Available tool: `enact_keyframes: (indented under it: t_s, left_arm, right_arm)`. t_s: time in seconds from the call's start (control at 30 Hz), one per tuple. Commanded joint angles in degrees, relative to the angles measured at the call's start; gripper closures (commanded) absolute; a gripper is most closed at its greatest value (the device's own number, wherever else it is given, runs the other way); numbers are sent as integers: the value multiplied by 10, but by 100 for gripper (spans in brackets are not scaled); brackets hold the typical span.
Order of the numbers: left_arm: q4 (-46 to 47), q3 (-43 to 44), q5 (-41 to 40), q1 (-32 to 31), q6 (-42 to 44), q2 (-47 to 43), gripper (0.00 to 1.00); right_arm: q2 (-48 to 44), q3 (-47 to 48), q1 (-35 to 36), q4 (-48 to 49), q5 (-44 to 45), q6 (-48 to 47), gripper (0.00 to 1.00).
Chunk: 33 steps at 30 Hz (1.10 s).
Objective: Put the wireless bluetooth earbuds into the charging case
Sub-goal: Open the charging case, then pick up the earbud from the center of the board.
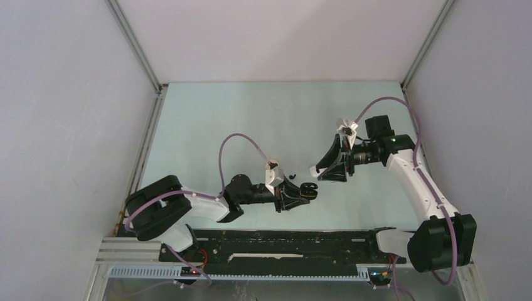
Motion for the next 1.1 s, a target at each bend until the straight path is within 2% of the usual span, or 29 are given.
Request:
enact_keyframes:
  t_s: [0.0,0.23,0.3,0.4,0.53,0.63,0.8,0.93,1.07]
  left_arm:
    - [-15,-15,-18,-1,9,-48,100]
    - [-125,-57,-96,-1,35,-170,100]
    - [-150,-75,-121,-1,39,-203,100]
    - [-185,-90,-169,1,46,-237,100]
    - [-167,-127,-200,7,46,-265,100]
    - [-161,-142,-204,9,42,-275,100]
    - [-134,-175,-208,9,19,-298,100]
    - [-158,-180,-208,9,12,-328,100]
    - [-186,-184,-212,9,19,-363,100]
  right_arm:
    - [-30,25,-17,-43,-17,-56,45]
    - [-8,20,-28,-2,89,-47,53]
    - [-6,7,-21,42,127,-7,58]
    - [-10,-27,20,150,227,83,63]
    - [1,-58,102,234,342,82,65]
    - [42,-56,127,283,359,72,67]
    - [165,9,135,309,387,57,70]
    - [261,72,142,320,428,38,70]
    - [336,159,157,265,464,13,70]
